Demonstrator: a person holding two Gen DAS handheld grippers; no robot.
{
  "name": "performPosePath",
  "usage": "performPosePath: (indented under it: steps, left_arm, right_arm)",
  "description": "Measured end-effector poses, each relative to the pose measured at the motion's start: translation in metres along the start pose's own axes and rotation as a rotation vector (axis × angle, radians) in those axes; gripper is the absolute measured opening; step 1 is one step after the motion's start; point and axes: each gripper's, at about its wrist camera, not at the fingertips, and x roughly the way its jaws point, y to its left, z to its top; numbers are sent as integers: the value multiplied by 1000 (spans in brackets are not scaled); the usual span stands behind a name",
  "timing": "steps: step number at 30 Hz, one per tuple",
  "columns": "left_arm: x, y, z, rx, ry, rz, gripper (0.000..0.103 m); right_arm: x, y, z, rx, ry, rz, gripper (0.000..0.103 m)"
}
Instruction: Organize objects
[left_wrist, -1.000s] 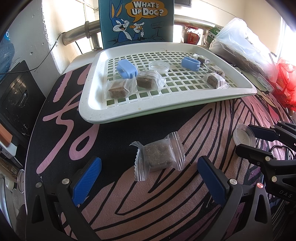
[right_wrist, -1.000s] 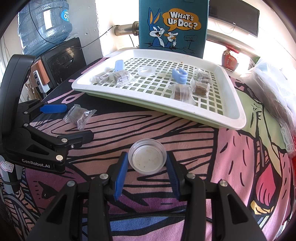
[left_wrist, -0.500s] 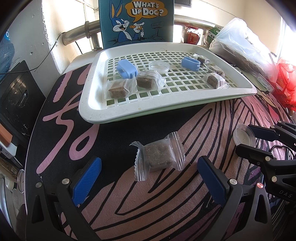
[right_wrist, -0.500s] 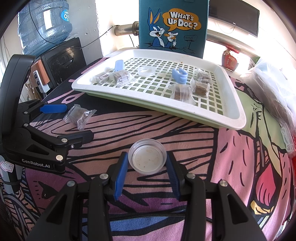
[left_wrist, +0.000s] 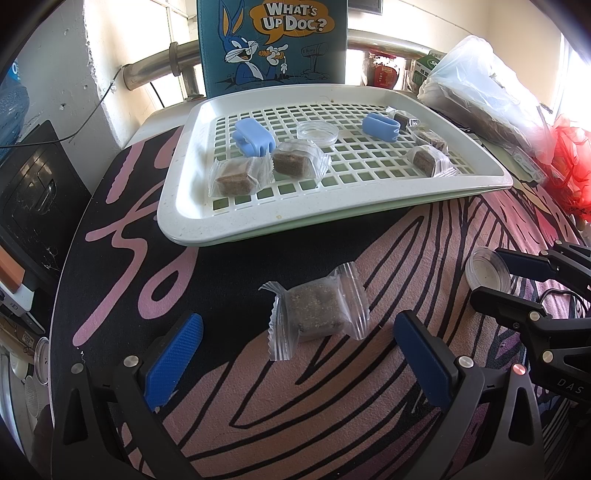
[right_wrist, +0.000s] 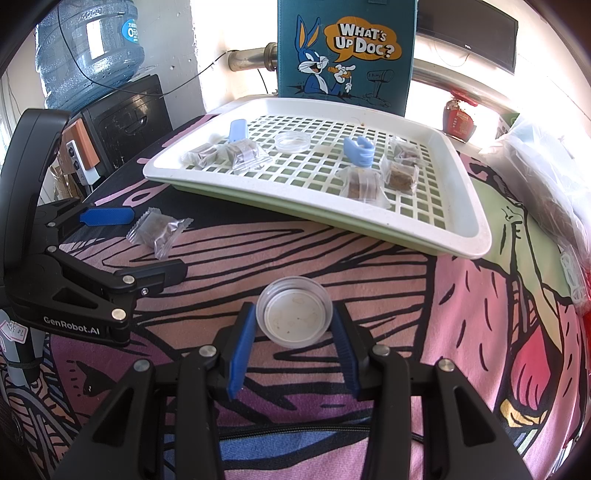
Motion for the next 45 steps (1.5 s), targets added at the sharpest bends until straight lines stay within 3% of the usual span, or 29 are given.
performPosePath:
  steps: [42, 44, 45]
  left_arm:
    - [-1, 1, 0, -20, -2, 3, 103]
    - [-3, 2, 0, -31, -15, -4, 97]
    - [-5, 3, 0, -34, -24, -2, 88]
  right_arm:
    - [0, -1, 0, 6, -2, 15, 41]
    - [0, -2, 0, 6, -2, 9, 40]
    - [0, -1, 0, 5, -3, 9, 40]
